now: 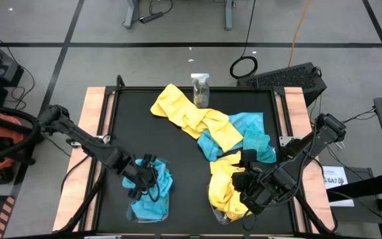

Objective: Sort microfiber towel by color & place in baskets
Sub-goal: Put the blue microfiber towel into the left transparent bin

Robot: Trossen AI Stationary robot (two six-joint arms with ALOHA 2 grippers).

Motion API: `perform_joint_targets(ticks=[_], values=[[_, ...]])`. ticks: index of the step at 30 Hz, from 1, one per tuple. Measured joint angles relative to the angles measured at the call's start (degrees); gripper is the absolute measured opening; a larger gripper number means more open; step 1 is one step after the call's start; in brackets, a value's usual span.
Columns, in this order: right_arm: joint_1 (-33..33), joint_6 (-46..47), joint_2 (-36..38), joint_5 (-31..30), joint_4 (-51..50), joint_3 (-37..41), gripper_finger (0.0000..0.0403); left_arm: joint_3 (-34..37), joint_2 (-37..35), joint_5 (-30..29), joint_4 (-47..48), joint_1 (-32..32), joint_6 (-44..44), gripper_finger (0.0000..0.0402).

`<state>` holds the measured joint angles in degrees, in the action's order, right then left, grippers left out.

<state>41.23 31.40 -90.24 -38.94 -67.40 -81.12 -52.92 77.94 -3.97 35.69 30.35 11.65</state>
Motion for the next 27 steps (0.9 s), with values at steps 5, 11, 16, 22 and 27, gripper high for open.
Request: perform_joint_targets(ticks=[5,11,16,22,27], values=[[0.0,-0.4,0.0,0.0,0.4,0.0,0.0214,9.7,0.1,0.7,-14.8,-0.1,2.8,0.0196],[0.0,-0.6,0.0,0.0,1.2,0.0,0.0214,15.1,-0.3,-2.3,-17.6,-1.4,5.7,0.0196],[0.0,-0.6,0.0,0.0,1.3,0.0,0.0214,14.1,-0.6,-1.8,-16.7,-1.4,5.4,0.0196],[0.0,-0.8,0.0,-0.1,1.4,0.0,0.0214,9.5,-3.2,3.7,-13.1,-1.4,3.7,0.0196],[-1.2,-2.0,0.0,-0.3,1.4,0.0,0.0214,4.7,-6.5,4.4,-7.9,-1.5,3.1,0.0196]])
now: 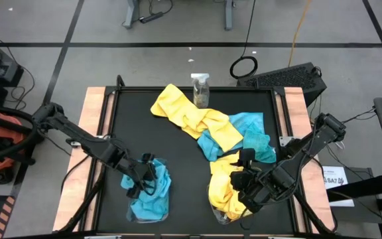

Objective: Sort microfiber towel by color & place in baskets
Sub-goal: Put the blue microfiber towel into the left transparent bin, then put the yellow microfiber towel into the right transparent bin

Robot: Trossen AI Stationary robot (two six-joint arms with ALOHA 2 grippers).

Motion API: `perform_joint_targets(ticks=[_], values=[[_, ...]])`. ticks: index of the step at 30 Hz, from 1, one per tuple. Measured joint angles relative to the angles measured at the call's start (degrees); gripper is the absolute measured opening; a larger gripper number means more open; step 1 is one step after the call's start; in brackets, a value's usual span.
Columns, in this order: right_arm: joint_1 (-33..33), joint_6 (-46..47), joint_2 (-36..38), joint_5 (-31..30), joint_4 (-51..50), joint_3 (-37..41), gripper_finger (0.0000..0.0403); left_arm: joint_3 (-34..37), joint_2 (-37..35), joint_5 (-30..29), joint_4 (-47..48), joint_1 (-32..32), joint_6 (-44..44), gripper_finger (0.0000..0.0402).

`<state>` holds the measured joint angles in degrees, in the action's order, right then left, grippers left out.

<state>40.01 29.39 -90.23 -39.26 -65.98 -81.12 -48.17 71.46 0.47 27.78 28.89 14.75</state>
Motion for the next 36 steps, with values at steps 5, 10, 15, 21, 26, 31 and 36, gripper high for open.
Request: perform_joint_targets(ticks=[5,10,15,21,26,31,36], values=[[-3.0,-2.9,0.0,0.0,0.0,0.0,0.0214,-3.3,-3.9,-0.1,3.4,0.0,-1.3,0.0196],[-6.7,-6.6,0.0,0.0,0.1,0.0,0.0214,-3.8,-7.3,-1.0,2.1,0.8,-3.2,0.0196],[-10.6,-10.9,0.0,0.1,1.3,0.0,0.0214,-3.8,-7.8,-2.5,-5.0,3.1,-8.4,0.0196],[-16.4,-19.6,0.0,2.0,9.5,2.0,0.0214,-3.8,-7.3,-4.7,-7.8,5.3,-14.8,0.0196],[-22.8,-24.3,0.0,6.3,18.6,7.1,0.0214,-1.4,-7.3,-5.3,-11.4,5.4,-16.9,0.0196],[-28.2,-25.8,0.0,6.6,25.9,12.5,0.0214,2.7,-7.3,-5.3,-18.4,5.4,-17.4,0.0196],[-32.7,-25.8,0.0,6.6,32.3,16.8,0.0214,7.4,-7.3,-5.0,-28.0,5.4,-18.9,0.0196]])
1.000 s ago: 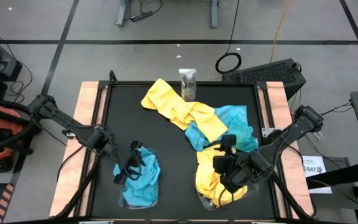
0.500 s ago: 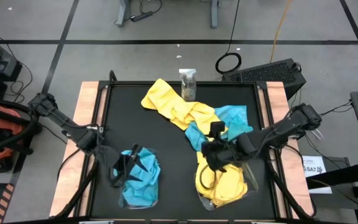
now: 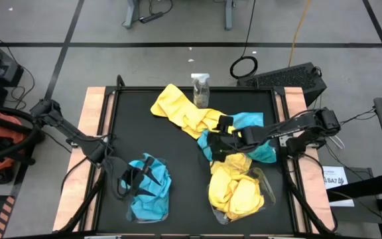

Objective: Sort microfiber towel by color & place in baskets
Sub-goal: Put the yellow microfiber towel into the right transparent bin

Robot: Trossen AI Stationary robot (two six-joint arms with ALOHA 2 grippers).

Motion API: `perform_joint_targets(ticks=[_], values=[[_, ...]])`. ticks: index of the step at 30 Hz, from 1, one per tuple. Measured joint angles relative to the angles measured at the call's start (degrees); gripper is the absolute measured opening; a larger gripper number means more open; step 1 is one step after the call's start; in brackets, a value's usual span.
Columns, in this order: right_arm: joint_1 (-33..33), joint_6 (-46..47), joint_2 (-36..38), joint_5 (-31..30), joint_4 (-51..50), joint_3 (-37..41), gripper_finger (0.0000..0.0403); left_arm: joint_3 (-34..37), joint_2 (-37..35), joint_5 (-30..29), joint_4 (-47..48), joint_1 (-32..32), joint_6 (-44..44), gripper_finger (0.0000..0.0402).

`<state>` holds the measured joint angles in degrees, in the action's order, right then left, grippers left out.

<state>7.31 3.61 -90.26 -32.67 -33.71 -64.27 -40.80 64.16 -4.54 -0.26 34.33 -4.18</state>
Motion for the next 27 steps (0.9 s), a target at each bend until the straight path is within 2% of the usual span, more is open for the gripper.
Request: perform_joint_targets(ticks=[3,9,14,19,23,27], values=[[-2.5,0.2,0.0,0.2,3.8,1.9,0.0214,2.5,0.0,0.0,-5.0,0.0,-1.4,0.0196],[-7.2,0.2,0.0,5.3,13.3,5.4,0.0214,6.2,0.4,0.0,-15.8,0.0,-3.8,0.0196],[-10.3,0.2,-0.8,6.2,14.3,6.0,0.0214,7.6,2.0,0.2,-19.1,0.0,-4.3,0.0196],[-12.4,-0.2,-4.6,11.1,16.4,6.0,0.0214,7.6,4.8,0.2,-19.2,0.0,-4.3,0.0196],[-12.7,0.0,-6.4,3.2,15.7,6.1,0.0211,7.6,6.8,0.2,-20.9,0.0,-4.2,0.0196],[-12.7,-0.8,-6.1,1.2,17.2,6.1,0.0195,7.6,7.5,0.7,-21.6,0.0,-4.1,0.0196]])
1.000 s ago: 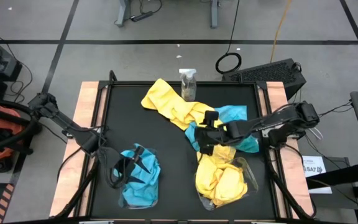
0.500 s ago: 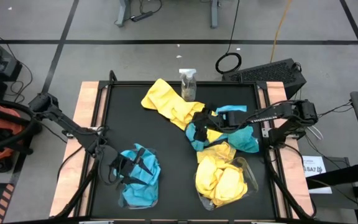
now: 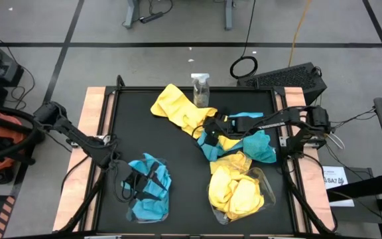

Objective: Sort microfiber towel by color & place in baskets
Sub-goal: Put the yellow microfiber towel into the right transparent bin

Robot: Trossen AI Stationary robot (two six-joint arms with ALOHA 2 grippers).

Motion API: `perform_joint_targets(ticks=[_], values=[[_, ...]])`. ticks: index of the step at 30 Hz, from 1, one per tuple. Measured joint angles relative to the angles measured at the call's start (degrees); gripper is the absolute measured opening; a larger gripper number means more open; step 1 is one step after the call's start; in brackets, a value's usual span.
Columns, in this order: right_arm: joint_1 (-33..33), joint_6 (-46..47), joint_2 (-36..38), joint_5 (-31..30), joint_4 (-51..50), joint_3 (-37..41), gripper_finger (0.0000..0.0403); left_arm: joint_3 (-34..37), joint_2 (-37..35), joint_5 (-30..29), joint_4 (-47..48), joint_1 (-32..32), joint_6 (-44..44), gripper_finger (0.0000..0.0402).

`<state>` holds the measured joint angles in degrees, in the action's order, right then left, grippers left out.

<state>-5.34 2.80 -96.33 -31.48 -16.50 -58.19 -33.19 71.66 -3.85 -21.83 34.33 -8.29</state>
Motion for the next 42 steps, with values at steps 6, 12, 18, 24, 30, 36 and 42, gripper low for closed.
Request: perform_joint_targets(ticks=[6,12,18,24,30,36,42], values=[[-0.2,-1.5,0.0,1.6,0.6,0.0,0.0141,0.0,0.1,0.2,-0.6,0.0,-0.9,0.0196],[-0.6,-1.6,0.1,3.3,0.2,0.0,0.0043,0.0,0.1,0.2,-1.8,-0.1,-1.1,0.0196],[-0.5,-1.8,1.0,3.3,-1.6,0.0,0.0006,0.0,0.1,0.2,-1.8,-0.1,-0.9,0.0196],[3.4,-3.2,8.6,-1.9,-5.8,-3.3,0.0002,0.0,0.1,0.2,-2.2,-0.1,0.3,0.0196],[7.9,-6.6,20.2,-8.5,-6.7,-7.3,0.0001,0.0,0.1,0.2,-3.4,-0.1,-0.4,0.0196],[11.8,-9.8,29.9,-9.1,-4.7,-8.2,0.0001,0.0,0.1,0.1,-3.8,-0.1,-1.1,0.0196],[17.1,-10.8,35.8,-7.2,-5.4,-8.2,0.0,0.0,0.1,0.1,-3.8,-0.1,-1.1,0.0196]])
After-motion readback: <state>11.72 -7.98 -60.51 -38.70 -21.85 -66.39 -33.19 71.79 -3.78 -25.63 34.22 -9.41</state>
